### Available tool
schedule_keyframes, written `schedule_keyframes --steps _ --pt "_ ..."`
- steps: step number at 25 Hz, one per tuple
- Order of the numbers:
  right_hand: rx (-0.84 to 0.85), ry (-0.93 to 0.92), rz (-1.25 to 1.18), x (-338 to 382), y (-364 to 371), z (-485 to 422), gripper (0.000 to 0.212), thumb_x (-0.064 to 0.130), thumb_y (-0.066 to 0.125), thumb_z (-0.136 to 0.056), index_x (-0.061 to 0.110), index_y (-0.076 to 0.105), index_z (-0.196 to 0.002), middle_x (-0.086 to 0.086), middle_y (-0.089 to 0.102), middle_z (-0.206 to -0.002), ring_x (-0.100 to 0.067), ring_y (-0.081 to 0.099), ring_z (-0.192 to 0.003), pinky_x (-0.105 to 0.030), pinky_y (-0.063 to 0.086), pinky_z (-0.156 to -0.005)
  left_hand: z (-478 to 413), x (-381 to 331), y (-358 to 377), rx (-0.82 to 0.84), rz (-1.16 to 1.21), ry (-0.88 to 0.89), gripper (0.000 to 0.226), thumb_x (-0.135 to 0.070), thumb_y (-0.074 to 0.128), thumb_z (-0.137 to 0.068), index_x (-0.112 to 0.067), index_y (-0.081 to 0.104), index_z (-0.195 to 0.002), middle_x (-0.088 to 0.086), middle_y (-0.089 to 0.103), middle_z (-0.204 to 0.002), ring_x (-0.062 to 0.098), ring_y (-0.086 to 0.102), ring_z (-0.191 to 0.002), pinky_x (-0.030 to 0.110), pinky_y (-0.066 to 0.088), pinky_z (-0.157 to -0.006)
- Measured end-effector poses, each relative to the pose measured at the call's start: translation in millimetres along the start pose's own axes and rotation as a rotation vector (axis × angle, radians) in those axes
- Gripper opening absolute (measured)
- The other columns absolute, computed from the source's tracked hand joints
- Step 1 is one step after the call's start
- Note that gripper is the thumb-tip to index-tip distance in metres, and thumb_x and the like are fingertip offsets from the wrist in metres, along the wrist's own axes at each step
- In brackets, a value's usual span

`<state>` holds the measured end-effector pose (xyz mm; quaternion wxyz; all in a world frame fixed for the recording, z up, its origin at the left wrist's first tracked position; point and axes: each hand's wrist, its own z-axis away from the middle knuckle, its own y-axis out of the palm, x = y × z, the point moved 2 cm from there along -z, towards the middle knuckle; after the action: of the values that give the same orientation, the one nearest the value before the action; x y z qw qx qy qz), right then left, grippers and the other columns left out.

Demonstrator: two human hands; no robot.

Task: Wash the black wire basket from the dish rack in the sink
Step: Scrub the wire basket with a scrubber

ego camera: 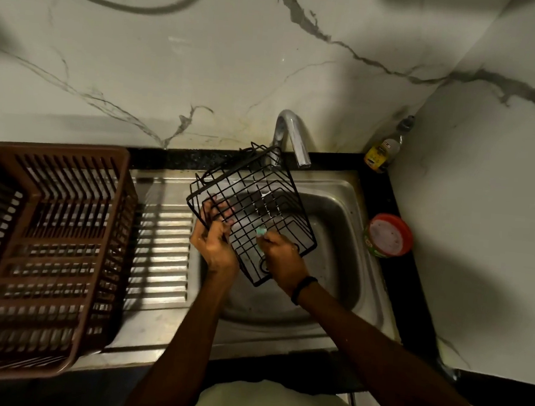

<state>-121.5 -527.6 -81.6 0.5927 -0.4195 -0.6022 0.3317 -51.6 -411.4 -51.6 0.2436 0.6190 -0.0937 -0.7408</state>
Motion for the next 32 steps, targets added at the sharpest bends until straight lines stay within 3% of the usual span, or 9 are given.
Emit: schedule_keyframes --steps 4,10,12,15,20,25,27,30,32 --pt "0.021 -0.032 0.06 2 11 4 0.037 -0.011 0.076 -0.068 0.006 0.072 -0.1 -0.01 0.068 -0.1 -0.029 0.062 -0.095 -0.036 0.057 -0.078 2 -8 2 -0.006 0.006 -0.021 0.028 -0.022 0.062 -0.065 -0.033 0.08 -0.084 -0.01 0.071 -0.079 0.018 0.059 -0.08 0.035 0.047 -0.072" --pt "0.233 -0.128 0.029 8 12 5 0.032 -0.011 0.067 -0.077 0.006 0.072 -0.105 -0.01 0.062 -0.108 -0.028 0.055 -0.105 -0.039 0.052 -0.088 -5 -10 3 0.048 -0.015 0.031 0.037 -0.023 0.061 -0.067 -0.028 0.077 -0.1 -0.008 0.075 -0.09 0.022 0.065 -0.091 0.04 0.053 -0.078" --pt "0.266 -0.077 0.048 7 14 7 0.032 -0.005 0.065 -0.084 0.007 0.069 -0.112 -0.011 0.059 -0.115 -0.027 0.052 -0.111 -0.038 0.048 -0.095 -2 -8 2 0.061 -0.032 0.035 0.049 -0.016 0.059 -0.073 -0.001 0.068 -0.119 -0.004 0.075 -0.093 0.017 0.069 -0.09 0.03 0.057 -0.075" --pt "0.15 -0.002 0.019 15 17 -3 0.029 -0.011 0.065 -0.077 0.003 0.071 -0.101 -0.014 0.062 -0.101 -0.033 0.055 -0.098 -0.043 0.052 -0.081 5 -5 8 0.105 -0.149 0.067 0.061 -0.024 0.06 -0.074 0.015 0.06 -0.121 0.0 0.076 -0.088 0.003 0.068 -0.081 0.016 0.053 -0.068" --pt "0.286 -0.111 0.008 6 15 17 0.033 -0.014 0.067 -0.075 0.006 0.074 -0.1 -0.012 0.065 -0.102 -0.031 0.06 -0.097 -0.037 0.049 -0.085 -2 -5 0 0.068 -0.052 0.035 0.043 -0.024 0.064 -0.074 -0.008 0.068 -0.114 0.015 0.073 -0.106 0.029 0.067 -0.098 0.037 0.056 -0.078" --pt "0.188 0.026 0.004 13 19 1 0.037 -0.017 0.065 -0.072 0.007 0.074 -0.098 -0.012 0.064 -0.1 -0.032 0.059 -0.096 -0.041 0.053 -0.083 3 -3 9 0.158 -0.132 0.081 0.051 -0.023 0.063 -0.075 0.001 0.066 -0.119 0.009 0.07 -0.097 0.022 0.065 -0.089 0.025 0.054 -0.069" --pt "0.265 -0.097 -0.016 11 25 24 0.032 -0.013 0.07 -0.069 0.011 0.076 -0.089 -0.009 0.066 -0.095 -0.03 0.062 -0.089 -0.039 0.052 -0.08 -4 -6 5 0.086 -0.077 0.086 0.054 -0.024 0.063 -0.071 -0.003 0.068 -0.12 0.004 0.072 -0.098 0.026 0.063 -0.092 0.026 0.055 -0.069" --pt "0.201 0.074 -0.021 -1 19 14 0.028 -0.008 0.076 -0.072 0.013 0.075 -0.092 -0.006 0.066 -0.095 -0.026 0.062 -0.088 -0.039 0.056 -0.078 3 -2 0 0.096 -0.106 0.094 0.036 -0.027 0.063 -0.073 -0.028 0.077 -0.106 -0.008 0.073 -0.093 0.021 0.063 -0.089 0.026 0.053 -0.07" --pt "0.143 0.123 -0.037 -4 22 8 0.028 -0.007 0.075 -0.074 0.012 0.075 -0.094 -0.006 0.065 -0.095 -0.026 0.061 -0.087 -0.04 0.057 -0.074 9 -1 3 0.177 -0.167 0.137 0.036 -0.026 0.062 -0.075 -0.02 0.076 -0.107 -0.003 0.071 -0.092 0.017 0.062 -0.084 0.023 0.052 -0.067"
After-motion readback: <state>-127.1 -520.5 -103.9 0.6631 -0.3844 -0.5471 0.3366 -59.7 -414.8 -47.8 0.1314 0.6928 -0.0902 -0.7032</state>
